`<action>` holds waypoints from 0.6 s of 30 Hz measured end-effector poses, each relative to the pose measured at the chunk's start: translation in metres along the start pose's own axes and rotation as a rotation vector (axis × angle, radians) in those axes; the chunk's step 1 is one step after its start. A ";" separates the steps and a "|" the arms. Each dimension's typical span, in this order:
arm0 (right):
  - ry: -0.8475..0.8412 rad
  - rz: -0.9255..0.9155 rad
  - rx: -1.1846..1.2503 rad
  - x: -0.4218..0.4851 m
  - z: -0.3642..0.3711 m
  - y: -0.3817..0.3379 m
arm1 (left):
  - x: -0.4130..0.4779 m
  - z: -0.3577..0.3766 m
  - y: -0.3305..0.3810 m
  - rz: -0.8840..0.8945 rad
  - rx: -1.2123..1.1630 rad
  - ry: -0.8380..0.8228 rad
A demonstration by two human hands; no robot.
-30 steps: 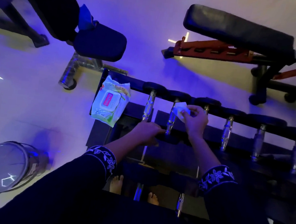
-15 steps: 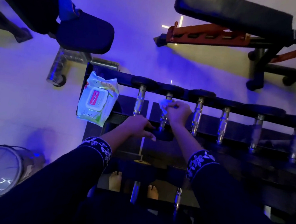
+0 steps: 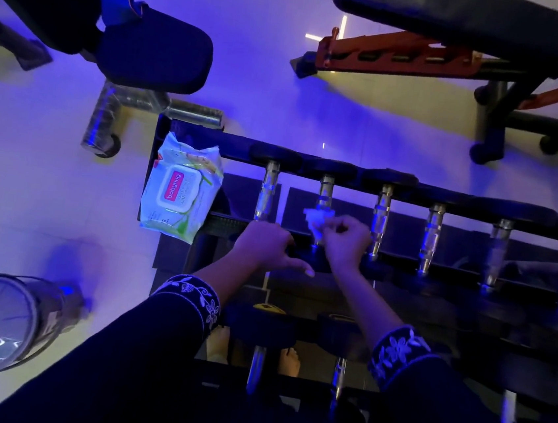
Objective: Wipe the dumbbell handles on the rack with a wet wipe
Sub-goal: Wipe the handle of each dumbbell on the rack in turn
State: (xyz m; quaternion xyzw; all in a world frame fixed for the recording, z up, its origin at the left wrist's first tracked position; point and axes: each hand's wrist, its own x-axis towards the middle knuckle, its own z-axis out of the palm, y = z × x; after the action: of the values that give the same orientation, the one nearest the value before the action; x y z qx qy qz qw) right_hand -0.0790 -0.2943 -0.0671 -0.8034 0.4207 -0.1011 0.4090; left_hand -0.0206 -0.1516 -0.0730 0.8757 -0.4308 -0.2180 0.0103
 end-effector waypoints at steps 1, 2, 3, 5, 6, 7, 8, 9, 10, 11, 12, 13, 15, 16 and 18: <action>0.042 0.007 0.022 0.017 0.005 -0.011 | 0.001 -0.002 0.003 -0.003 0.004 -0.001; 0.066 0.027 0.058 0.036 0.008 -0.023 | 0.002 -0.004 0.007 -0.005 0.002 -0.002; 0.085 0.068 0.100 0.053 0.010 -0.032 | 0.002 -0.005 0.010 -0.009 0.000 -0.003; 0.073 0.127 0.138 0.069 0.013 -0.037 | 0.004 -0.007 0.013 -0.014 0.001 -0.006; 0.055 0.092 0.098 0.065 0.012 -0.035 | 0.004 -0.008 0.013 -0.015 -0.005 -0.007; 0.021 0.035 0.058 0.055 0.009 -0.029 | 0.004 -0.008 0.013 -0.015 -0.012 -0.006; -0.013 -0.009 0.044 0.044 0.006 -0.021 | 0.005 -0.008 0.012 -0.011 -0.015 -0.003; -0.046 -0.021 0.044 0.032 0.002 -0.012 | 0.005 -0.009 0.012 -0.006 -0.017 -0.002; -0.075 -0.015 0.033 0.022 -0.001 -0.003 | 0.005 -0.010 0.012 -0.002 -0.024 -0.007; -0.099 -0.004 0.005 0.016 -0.001 0.005 | 0.006 -0.010 0.012 -0.001 -0.033 -0.012; -0.122 0.012 -0.030 0.015 -0.001 0.010 | 0.006 -0.010 0.012 -0.004 -0.043 -0.015; -0.153 0.048 -0.041 0.018 -0.002 0.012 | 0.005 -0.010 0.013 -0.007 -0.049 -0.015; -0.212 0.235 0.152 0.036 -0.003 0.003 | 0.005 -0.011 0.014 -0.006 -0.039 -0.009; -0.237 0.366 0.350 0.046 -0.006 -0.004 | 0.005 -0.012 0.014 -0.005 -0.032 -0.007; -0.312 0.570 0.668 0.067 -0.004 -0.009 | 0.004 -0.013 0.014 -0.006 -0.022 -0.009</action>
State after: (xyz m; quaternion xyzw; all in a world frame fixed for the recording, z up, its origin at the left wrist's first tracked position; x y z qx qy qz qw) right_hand -0.0335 -0.3442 -0.0698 -0.4856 0.5028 0.0073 0.7151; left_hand -0.0243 -0.1659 -0.0602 0.8759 -0.4256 -0.2268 0.0175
